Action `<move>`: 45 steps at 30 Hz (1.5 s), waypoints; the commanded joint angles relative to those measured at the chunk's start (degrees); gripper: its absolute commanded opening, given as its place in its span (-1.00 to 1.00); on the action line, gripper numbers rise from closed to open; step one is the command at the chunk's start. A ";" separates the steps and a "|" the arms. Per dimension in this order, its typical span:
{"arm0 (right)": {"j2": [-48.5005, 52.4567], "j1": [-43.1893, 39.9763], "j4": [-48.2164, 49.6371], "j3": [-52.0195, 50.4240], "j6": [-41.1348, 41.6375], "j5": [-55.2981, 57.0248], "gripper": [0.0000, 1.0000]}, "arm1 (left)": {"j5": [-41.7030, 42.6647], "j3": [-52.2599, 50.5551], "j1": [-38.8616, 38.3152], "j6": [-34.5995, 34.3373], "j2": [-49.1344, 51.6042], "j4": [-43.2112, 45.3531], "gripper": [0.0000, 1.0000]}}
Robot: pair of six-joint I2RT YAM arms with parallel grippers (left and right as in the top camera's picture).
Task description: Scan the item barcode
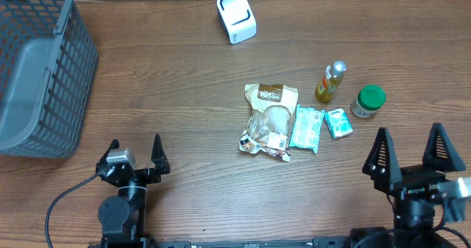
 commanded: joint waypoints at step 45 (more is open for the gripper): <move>-1.90 -0.94 -5.57 -24.17 -8.13 -10.27 1.00 | 0.02 -0.20 -0.37 0.85 -0.61 0.13 1.00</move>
